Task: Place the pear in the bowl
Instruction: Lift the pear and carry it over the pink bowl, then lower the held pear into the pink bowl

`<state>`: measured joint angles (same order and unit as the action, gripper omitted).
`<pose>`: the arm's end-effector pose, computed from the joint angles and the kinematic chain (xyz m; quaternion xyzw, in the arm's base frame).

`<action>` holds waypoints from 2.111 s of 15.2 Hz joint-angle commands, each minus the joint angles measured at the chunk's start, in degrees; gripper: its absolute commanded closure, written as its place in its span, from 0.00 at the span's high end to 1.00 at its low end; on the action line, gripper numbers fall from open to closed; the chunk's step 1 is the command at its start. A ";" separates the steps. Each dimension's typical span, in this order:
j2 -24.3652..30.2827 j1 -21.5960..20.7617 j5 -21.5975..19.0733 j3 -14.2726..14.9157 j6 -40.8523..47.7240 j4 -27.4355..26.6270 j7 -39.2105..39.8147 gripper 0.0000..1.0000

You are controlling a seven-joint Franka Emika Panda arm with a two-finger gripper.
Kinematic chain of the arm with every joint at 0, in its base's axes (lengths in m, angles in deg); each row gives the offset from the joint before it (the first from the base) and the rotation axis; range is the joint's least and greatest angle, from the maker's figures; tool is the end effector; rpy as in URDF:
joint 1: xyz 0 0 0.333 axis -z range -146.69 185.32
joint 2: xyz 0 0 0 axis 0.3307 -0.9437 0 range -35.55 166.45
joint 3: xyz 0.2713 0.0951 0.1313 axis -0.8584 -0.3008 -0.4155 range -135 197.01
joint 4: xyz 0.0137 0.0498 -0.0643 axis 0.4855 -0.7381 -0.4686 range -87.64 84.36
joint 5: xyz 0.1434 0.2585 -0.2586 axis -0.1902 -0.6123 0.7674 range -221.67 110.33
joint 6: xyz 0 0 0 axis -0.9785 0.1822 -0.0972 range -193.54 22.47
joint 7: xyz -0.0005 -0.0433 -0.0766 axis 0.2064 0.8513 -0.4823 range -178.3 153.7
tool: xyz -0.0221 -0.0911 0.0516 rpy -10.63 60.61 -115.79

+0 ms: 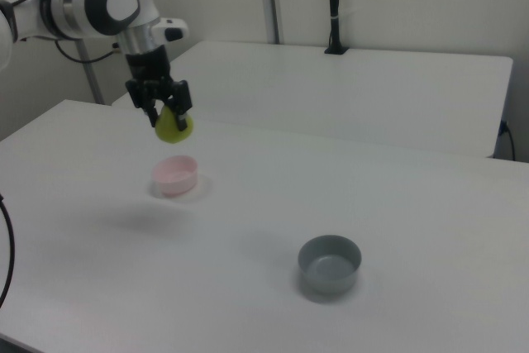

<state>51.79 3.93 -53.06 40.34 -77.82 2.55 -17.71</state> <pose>0.6300 0.0732 0.5335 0.9991 0.0115 0.0040 0.0414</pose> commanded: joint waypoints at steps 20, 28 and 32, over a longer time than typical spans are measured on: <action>-20.27 -10.64 -1.03 3.58 -17.25 4.25 -11.56 0.46; -19.74 -10.64 -1.12 3.58 -18.13 3.90 -11.56 0.88; -15.98 -10.02 -0.94 3.58 -17.52 3.20 -11.47 0.95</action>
<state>31.74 -5.64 -53.06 42.75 -94.46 7.52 -30.53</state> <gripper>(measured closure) 0.057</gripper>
